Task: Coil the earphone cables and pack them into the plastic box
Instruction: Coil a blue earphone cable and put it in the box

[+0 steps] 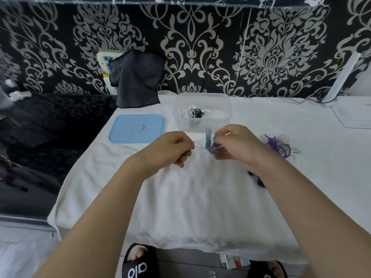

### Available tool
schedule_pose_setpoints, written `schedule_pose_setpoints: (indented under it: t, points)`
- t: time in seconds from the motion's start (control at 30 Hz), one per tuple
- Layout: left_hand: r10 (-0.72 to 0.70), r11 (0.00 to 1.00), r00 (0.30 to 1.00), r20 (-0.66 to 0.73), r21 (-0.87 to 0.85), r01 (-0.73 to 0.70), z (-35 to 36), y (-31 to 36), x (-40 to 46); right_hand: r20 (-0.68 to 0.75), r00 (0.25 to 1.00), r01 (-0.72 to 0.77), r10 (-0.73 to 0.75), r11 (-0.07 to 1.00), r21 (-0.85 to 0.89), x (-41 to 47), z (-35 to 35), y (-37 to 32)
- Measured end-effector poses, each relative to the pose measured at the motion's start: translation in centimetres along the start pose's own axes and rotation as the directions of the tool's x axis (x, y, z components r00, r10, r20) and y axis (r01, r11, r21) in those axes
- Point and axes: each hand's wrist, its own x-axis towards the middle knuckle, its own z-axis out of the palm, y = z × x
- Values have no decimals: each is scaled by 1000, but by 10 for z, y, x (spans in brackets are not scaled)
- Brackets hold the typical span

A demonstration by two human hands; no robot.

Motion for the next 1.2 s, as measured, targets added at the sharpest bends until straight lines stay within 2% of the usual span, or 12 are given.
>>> schedule_pose_setpoints:
  t: [0.07,0.1,0.13,0.2,0.23,0.3,0.37,0.63,0.8,0.87,1.0,1.2]
  points:
    - [50,984,996,-72,174,-37,-7,-6,0,-61,988,100,-140,898,-429,0,3,7]
    - [91,965,991,-97,255,-64,-9,-7,0,-56,963,191,-263,814,-549,0,6,9]
    - [127,948,986,-112,306,-88,-9,-7,0,-24,923,298,-383,756,-582,-1,11,9]
    - [165,941,980,-112,315,-122,-9,-6,0,78,858,472,-507,722,-506,-1,23,8]
    - [180,941,978,-107,308,-140,-9,-6,0,140,853,509,-503,738,-443,-2,29,6]
    - [207,938,972,-108,306,-166,-11,-8,1,252,868,493,-428,804,-333,-2,38,4]
    - [224,936,968,-113,303,-181,-14,-9,1,287,891,430,-352,859,-278,0,41,3]
    - [209,971,974,-90,136,-196,-26,-5,0,211,938,306,-275,943,-133,12,45,0]
    - [95,992,975,-202,100,-76,-45,-13,4,105,931,365,-350,905,-220,17,50,0]
    - [49,988,963,-264,151,-9,-54,-22,6,114,937,347,-330,916,-203,17,51,0]
    - [-15,914,944,-330,378,146,-71,-41,6,132,940,338,-314,908,-247,19,54,0]
    - [-69,877,918,-392,414,243,-84,-47,0,163,943,327,-292,903,-280,18,57,-4]
